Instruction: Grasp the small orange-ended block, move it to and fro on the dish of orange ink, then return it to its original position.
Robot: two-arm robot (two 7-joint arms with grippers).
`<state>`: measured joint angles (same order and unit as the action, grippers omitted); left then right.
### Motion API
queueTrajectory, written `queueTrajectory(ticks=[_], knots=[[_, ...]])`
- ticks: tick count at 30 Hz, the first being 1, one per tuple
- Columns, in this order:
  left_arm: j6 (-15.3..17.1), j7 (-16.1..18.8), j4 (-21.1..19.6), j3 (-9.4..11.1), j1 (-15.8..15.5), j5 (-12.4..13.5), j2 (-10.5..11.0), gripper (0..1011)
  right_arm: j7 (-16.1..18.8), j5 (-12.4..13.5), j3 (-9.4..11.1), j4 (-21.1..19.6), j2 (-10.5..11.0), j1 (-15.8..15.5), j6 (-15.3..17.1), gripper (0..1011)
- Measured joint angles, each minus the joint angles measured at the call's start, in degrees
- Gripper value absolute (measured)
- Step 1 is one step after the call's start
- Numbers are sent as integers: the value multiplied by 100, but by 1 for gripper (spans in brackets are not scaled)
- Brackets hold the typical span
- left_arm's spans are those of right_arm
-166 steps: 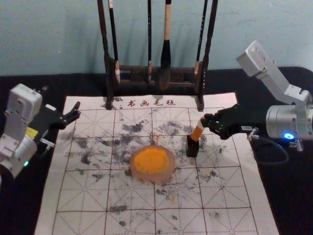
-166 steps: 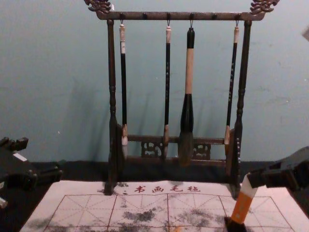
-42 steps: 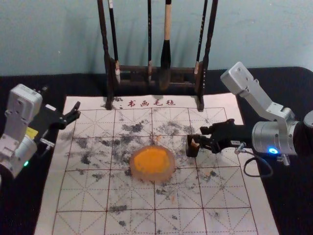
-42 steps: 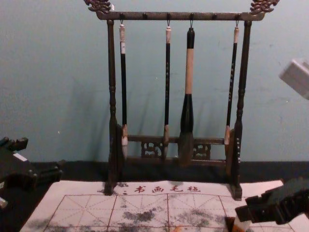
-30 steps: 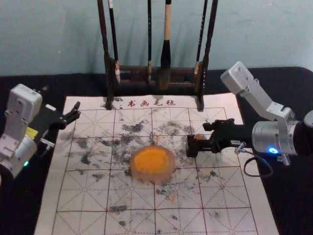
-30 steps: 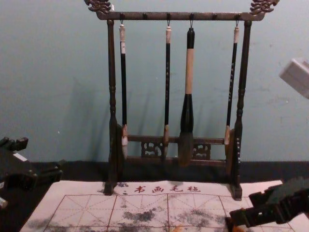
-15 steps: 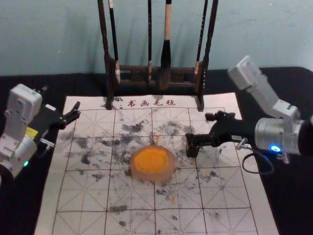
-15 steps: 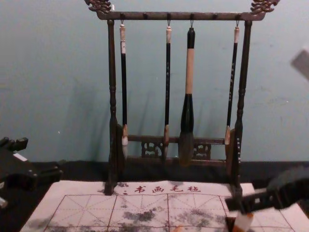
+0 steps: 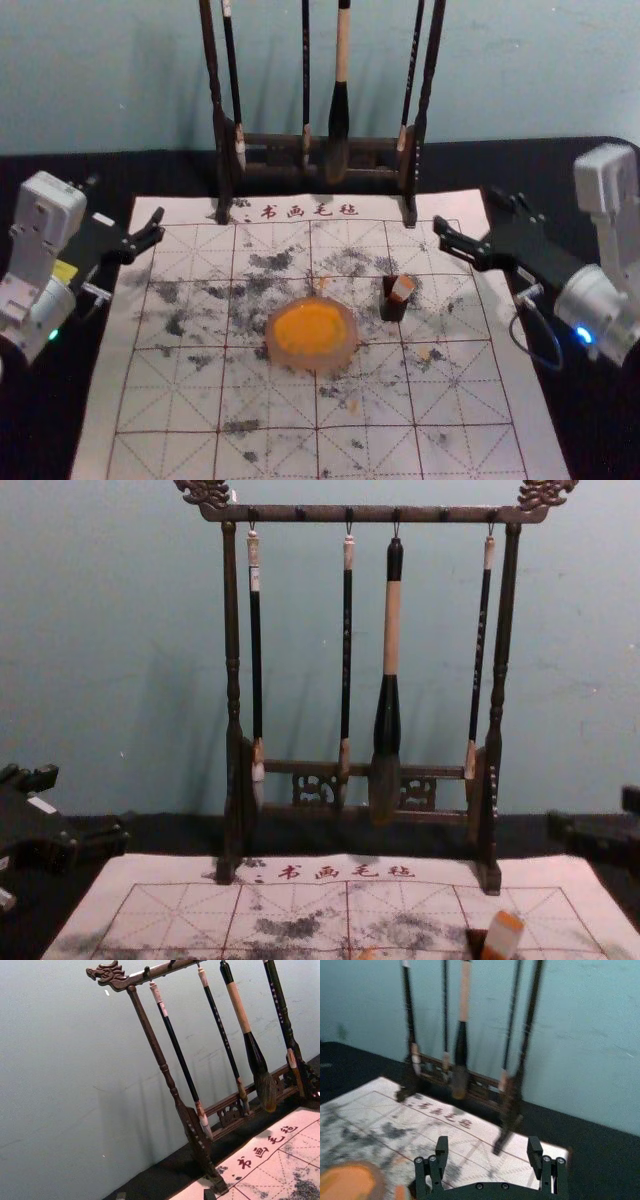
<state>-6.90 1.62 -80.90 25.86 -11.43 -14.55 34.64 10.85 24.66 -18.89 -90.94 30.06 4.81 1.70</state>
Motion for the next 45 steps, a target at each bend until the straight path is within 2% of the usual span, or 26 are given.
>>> queueTrajectory(ticks=[8, 45], knots=[[0, 0, 0, 0, 0, 0, 0, 1001, -182, -230, 92, 307, -226, -191, -369, 1003], [0, 0, 0, 0, 0, 0, 0, 1001, -165, -191, 83, 267, -193, -176, -332, 1003]])
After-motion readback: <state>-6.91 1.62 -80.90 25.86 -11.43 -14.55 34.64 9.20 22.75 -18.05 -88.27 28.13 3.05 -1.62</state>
